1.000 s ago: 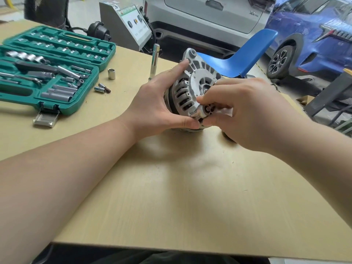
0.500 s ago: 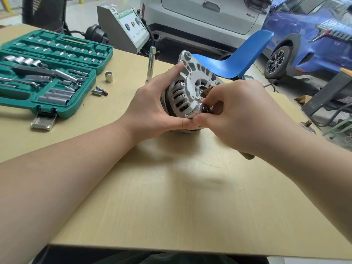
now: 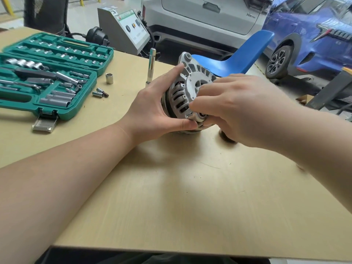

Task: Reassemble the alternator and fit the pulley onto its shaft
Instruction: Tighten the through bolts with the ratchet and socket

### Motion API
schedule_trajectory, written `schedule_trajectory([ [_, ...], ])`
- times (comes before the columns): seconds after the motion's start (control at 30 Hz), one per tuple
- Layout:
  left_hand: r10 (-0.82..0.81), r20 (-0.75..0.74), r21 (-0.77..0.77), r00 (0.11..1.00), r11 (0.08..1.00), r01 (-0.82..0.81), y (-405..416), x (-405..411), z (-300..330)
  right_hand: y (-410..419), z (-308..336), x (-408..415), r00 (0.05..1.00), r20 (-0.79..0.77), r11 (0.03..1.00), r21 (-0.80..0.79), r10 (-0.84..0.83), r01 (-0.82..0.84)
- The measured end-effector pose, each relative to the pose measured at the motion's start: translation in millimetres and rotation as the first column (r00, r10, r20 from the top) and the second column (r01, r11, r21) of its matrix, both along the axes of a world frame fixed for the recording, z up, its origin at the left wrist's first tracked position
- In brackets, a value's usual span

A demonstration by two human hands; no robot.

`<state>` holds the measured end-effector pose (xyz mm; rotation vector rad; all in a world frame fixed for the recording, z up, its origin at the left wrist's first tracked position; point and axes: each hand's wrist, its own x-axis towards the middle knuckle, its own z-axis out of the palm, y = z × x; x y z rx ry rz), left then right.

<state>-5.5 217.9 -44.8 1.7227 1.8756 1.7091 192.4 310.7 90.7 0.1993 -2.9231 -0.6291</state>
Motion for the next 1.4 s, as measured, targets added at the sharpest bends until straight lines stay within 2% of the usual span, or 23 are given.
schedule_trajectory([
  [0.17, -0.005, 0.003, -0.004, 1.0, 1.0, 0.005, -1, -1, 0, 8, 8, -9, 0.992, 0.098, 0.995, 0.049, 0.083, -0.088],
  [0.27, -0.011, 0.003, 0.003, 1.0, 1.0, 0.011, -1, -2, 0, 9, 6, -9, 0.998, 0.063, 1.0, 0.019, 0.02, -0.021],
  [0.37, 0.002, -0.004, 0.001, 1.0, 1.0, -0.002, 1, -2, 0, 8, 2, -5, 0.995, -0.002, 0.989, -0.104, -0.103, 0.103],
  [0.43, 0.007, -0.01, -0.001, 1.0, 1.0, -0.007, 1, -1, 0, 9, -3, -2, 0.991, -0.032, 0.978, -0.169, -0.128, 0.121],
  [0.63, -0.013, -0.005, 0.003, 1.0, 1.0, 0.013, 1, -4, -1, 9, -11, -3, 0.987, -0.071, 0.987, -0.081, -0.144, 0.138],
  [0.77, -0.042, 0.032, 0.004, 0.999, 0.999, 0.042, 3, -6, -1, 13, -14, -1, 0.989, -0.111, 0.988, -0.134, -0.093, 0.078],
  [0.9, -0.057, 0.036, -0.021, 0.998, 0.998, 0.058, 1, -7, -2, 28, -26, 1, 0.981, -0.186, 0.986, -0.15, 0.048, -0.077],
  [1.0, -0.062, 0.052, -0.029, 0.997, 0.998, 0.064, 0, -6, -2, 41, -38, 6, 0.881, -0.473, 0.944, -0.287, 0.008, -0.163],
  [1.07, -0.066, 0.065, -0.04, 0.996, 0.997, 0.069, -1, -5, -3, 55, -38, 10, 0.743, -0.661, 0.904, -0.373, -0.102, -0.208],
  [1.13, -0.083, 0.07, -0.043, 0.994, 0.995, 0.086, 0, -3, -2, 75, -35, 17, 0.602, -0.772, 0.888, -0.405, -0.204, -0.219],
  [1.2, -0.09, 0.077, -0.039, 0.993, 0.995, 0.093, 0, -2, -2, 98, -38, 28, 0.516, -0.801, 0.872, -0.453, -0.305, -0.187],
  [1.27, -0.084, 0.1, -0.029, 0.991, 0.996, 0.087, 0, -1, -2, 119, -49, 39, 0.471, -0.786, 0.857, -0.504, -0.401, -0.111],
  [1.33, -0.08, 0.112, -0.023, 0.99, 0.996, 0.084, 0, 0, -1, 136, -66, 50, 0.472, -0.748, 0.833, -0.551, -0.467, -0.049],
  [1.4, -0.071, 0.115, -0.027, 0.991, 0.997, 0.075, 0, 1, -2, 149, -87, 58, 0.519, -0.668, 0.777, -0.629, -0.533, -0.012],
])
